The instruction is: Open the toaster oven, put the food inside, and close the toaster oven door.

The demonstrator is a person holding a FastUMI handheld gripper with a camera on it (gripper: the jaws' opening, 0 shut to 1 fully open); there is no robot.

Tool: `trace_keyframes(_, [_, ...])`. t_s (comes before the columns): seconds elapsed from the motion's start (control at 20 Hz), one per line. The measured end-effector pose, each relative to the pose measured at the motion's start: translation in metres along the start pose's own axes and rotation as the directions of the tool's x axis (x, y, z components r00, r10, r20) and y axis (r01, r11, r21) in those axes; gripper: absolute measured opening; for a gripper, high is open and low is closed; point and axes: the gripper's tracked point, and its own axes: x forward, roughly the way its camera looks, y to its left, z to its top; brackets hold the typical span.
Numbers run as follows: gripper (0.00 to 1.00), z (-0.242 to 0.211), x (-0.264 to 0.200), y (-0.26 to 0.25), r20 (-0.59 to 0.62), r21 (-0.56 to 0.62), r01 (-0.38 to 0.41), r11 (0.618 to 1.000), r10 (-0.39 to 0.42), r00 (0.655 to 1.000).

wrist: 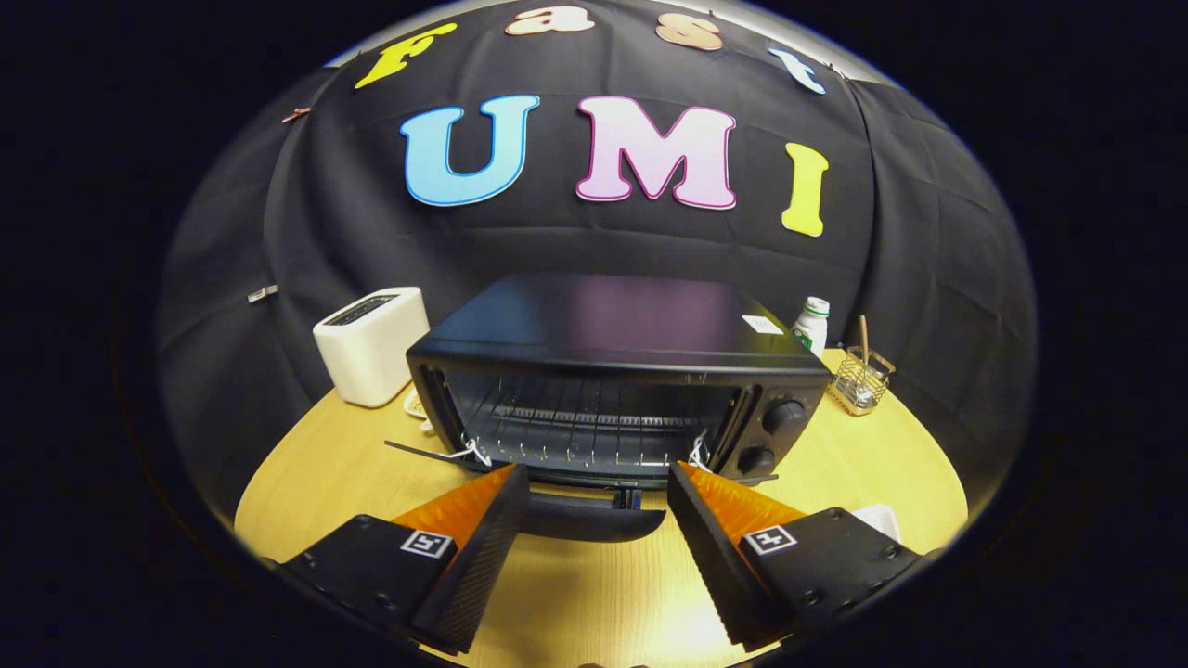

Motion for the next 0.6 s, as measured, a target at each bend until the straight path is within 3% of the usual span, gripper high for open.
trace_keyframes(0.2, [0.98,-0.046,-0.012,0.003,-0.089,-0.047,-0.019,0.999,0.015,0.996])
trace_keyframes(0.4, [0.99,-0.101,-0.011,-0.011,-0.242,-0.012,-0.013,1.000,0.009,0.970])
trace_keyframes(0.6, [0.99,-0.097,-0.025,-0.039,-0.240,-0.015,-0.008,1.000,0.005,0.971])
